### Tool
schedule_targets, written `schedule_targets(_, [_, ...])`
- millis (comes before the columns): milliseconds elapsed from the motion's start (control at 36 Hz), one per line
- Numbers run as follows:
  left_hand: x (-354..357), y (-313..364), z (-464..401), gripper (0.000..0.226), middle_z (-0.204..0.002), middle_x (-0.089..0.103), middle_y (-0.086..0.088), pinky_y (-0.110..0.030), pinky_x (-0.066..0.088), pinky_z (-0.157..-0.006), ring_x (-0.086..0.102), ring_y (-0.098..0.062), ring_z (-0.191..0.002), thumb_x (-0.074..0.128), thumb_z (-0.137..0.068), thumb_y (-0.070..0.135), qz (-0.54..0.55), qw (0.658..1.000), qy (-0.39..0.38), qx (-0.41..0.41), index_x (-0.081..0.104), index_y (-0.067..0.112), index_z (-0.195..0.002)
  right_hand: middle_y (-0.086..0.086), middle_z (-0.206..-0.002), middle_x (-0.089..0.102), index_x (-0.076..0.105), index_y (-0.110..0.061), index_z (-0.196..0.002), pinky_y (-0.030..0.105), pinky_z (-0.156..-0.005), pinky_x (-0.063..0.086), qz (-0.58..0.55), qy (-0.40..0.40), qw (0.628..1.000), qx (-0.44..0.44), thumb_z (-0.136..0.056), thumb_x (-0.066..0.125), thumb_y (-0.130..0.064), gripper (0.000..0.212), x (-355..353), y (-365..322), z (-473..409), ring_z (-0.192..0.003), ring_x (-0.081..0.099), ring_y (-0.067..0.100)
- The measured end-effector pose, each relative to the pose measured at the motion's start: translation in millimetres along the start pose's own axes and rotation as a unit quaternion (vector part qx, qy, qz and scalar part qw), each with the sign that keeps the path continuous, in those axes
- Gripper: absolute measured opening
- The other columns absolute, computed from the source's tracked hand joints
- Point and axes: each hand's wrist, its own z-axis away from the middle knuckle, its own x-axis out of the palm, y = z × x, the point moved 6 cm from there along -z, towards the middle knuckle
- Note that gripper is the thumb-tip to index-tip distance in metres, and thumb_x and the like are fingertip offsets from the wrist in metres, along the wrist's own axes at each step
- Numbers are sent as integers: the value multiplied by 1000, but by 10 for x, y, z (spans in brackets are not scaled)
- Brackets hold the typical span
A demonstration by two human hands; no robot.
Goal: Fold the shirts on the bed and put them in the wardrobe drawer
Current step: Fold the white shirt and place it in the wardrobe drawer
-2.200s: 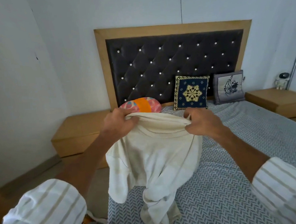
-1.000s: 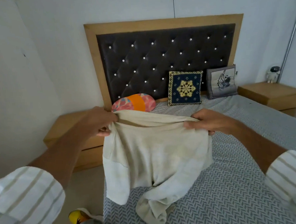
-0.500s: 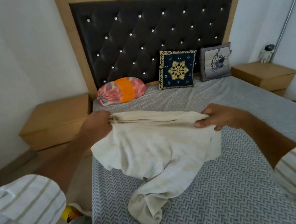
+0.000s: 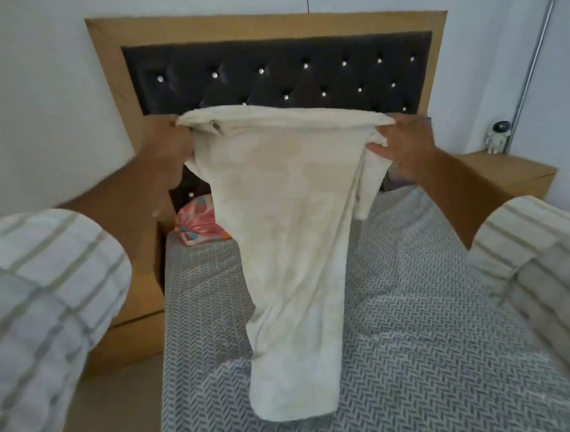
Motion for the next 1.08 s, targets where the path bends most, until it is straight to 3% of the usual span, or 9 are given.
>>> schedule_targets(111, [-247, 517, -186, 26, -81, 58, 2, -20, 46, -68, 57, -13, -79, 44, -95, 4, -73, 988, 54, 128, 68, 14, -99, -1, -109, 67, 69, -12, -123, -6, -65, 38, 131, 84, 976, -152, -96, 67, -21, 28, -147, -565, -116, -83, 61, 0])
schedule_targets(250, [-445, 907, -132, 24, -106, 61, -27, -47, 49, -85, 59, -45, -99, 41, -96, 8, -315, 899, 110, 283, 61, 0, -106, 12, -116, 73, 72, -9, -120, -7, -77, 30, 242, 147, 915, -286, -97, 65, -31, 32, -383, -936, -60, -102, 67, 17])
schedule_targets(389, [-419, 680, 97, 38, -96, 61, -34, -50, 45, -65, 58, -54, -85, 44, -102, 29, -449, 800, 111, 383, 50, 3, -130, 12, -116, 73, 73, -13, -120, 35, -96, 49, 299, 148, 885, -326, -99, 58, -29, 31, -638, -713, 213, -106, 69, 28])
schedule_targets(472, [-370, 129, 488, 41, -88, 64, -30, -50, 50, -62, 59, -49, -80, 47, -99, 27, -450, 790, 52, 412, 54, 5, -133, 20, -114, 72, 72, -7, -119, 44, -97, 51, 326, 99, 890, -304, -97, 60, -14, 26, -732, -224, 576, -103, 68, 36])
schedule_targets(667, [-275, -1537, 1750, 50, -88, 74, -18, -44, 58, -62, 69, -40, -78, 44, -83, 36, -423, 811, -109, 389, 75, 9, -111, 19, -104, 75, 80, -6, -96, 41, -92, 51, 390, -57, 883, -256, -63, 88, 6, 36, -892, 1559, 1567, -95, 74, 33])
schedule_targets(750, [-226, -2262, 2217, 46, -87, 76, -12, -44, 60, -66, 71, -36, -79, 45, -84, 37, -425, 827, -186, 319, 76, 14, -109, 9, -98, 78, 82, -14, -89, 40, -85, 59, 405, -117, 876, -235, -69, 82, -20, 21, -925, 2208, 2043, -96, 75, 23])
schedule_targets(833, [-223, -2837, 2732, 48, -89, 76, -8, -42, 60, -67, 71, -34, -84, 45, -83, 43, -441, 821, -246, 266, 79, 18, -106, 2, -101, 78, 82, -20, -91, 32, -79, 59, 445, -189, 857, -177, -76, 55, -47, 41, -969, 2778, 2465, -100, 74, 16])
schedule_targets(972, [-341, -3460, 3553, 46, -81, 76, -2, -35, 60, -60, 73, -26, -76, 47, -80, 47, -440, 809, -325, 214, 81, 20, -95, 5, -113, 75, 81, -16, -97, 36, -95, 53, 488, -272, 826, -79, -75, 84, -29, 25, -1146, 3502, 3181, -113, 69, 21])
schedule_targets(1083, [-389, -3730, 4022, 59, -86, 75, -10, -40, 60, -68, 72, -34, -81, 38, -82, 51, -452, 776, -396, 189, 80, 14, -102, -1, -97, 78, 82, -21, -84, 36, -83, 59, 485, -319, 808, -96, -71, 79, -41, 24, -1205, 3773, 3708, -99, 74, 19])
